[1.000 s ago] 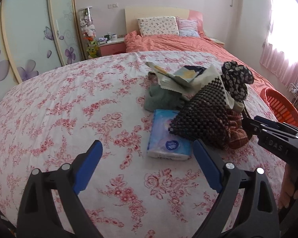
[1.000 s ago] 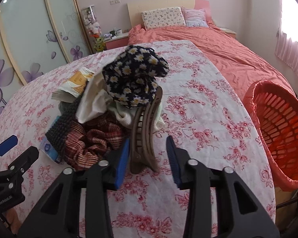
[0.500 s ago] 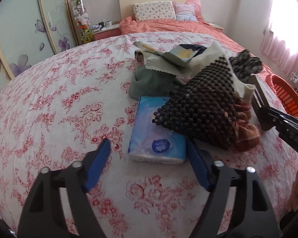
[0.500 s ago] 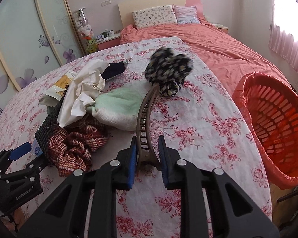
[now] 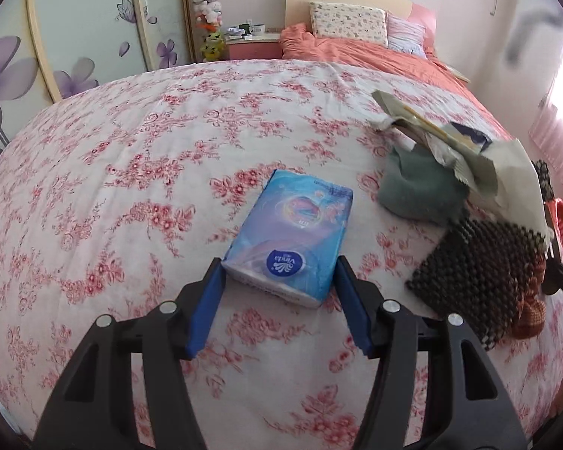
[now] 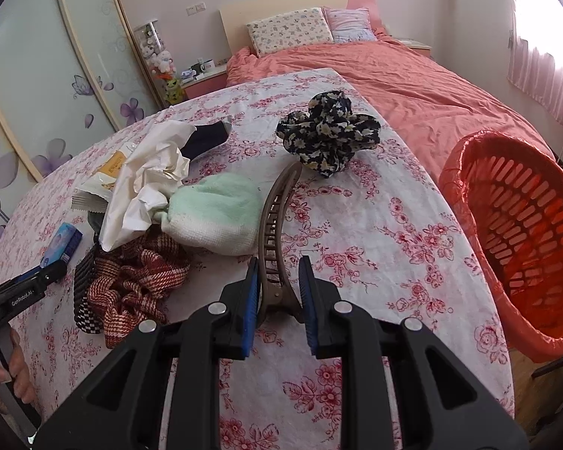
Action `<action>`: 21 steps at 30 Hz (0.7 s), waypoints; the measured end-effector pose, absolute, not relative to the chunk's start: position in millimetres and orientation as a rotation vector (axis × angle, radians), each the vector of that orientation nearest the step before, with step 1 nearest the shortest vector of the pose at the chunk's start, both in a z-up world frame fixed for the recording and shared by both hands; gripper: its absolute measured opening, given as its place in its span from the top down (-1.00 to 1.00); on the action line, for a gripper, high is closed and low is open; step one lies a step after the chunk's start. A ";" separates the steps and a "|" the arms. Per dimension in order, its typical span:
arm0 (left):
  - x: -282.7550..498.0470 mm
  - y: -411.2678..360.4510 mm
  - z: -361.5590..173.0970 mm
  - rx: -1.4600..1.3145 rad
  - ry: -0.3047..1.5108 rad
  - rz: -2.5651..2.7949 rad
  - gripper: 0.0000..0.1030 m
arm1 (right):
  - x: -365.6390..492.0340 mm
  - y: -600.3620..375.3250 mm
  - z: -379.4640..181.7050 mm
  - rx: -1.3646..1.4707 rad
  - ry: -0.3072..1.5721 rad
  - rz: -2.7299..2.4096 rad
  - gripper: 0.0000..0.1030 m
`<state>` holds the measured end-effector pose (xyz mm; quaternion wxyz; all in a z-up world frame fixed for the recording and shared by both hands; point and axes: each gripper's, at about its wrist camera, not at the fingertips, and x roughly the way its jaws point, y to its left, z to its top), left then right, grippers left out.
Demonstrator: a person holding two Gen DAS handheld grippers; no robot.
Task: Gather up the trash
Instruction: 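Grasp the blue tissue pack with the left tool while the right tool grasps the black hair clip, then carry the tissue pack and hair clip over the basket and release them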
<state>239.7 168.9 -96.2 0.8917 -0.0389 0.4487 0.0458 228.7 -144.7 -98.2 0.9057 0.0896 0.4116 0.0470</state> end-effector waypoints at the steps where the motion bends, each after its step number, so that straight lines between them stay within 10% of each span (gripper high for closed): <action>1: 239.8 168.1 -95.2 -0.082 0.930 0.091 -0.19 | 228.5 -144.9 -98.3 0.185 0.850 0.096 0.59; 21: 252.9 164.6 -98.5 -0.053 0.912 0.084 -0.25 | 239.2 -141.6 -104.2 0.145 0.879 0.095 0.54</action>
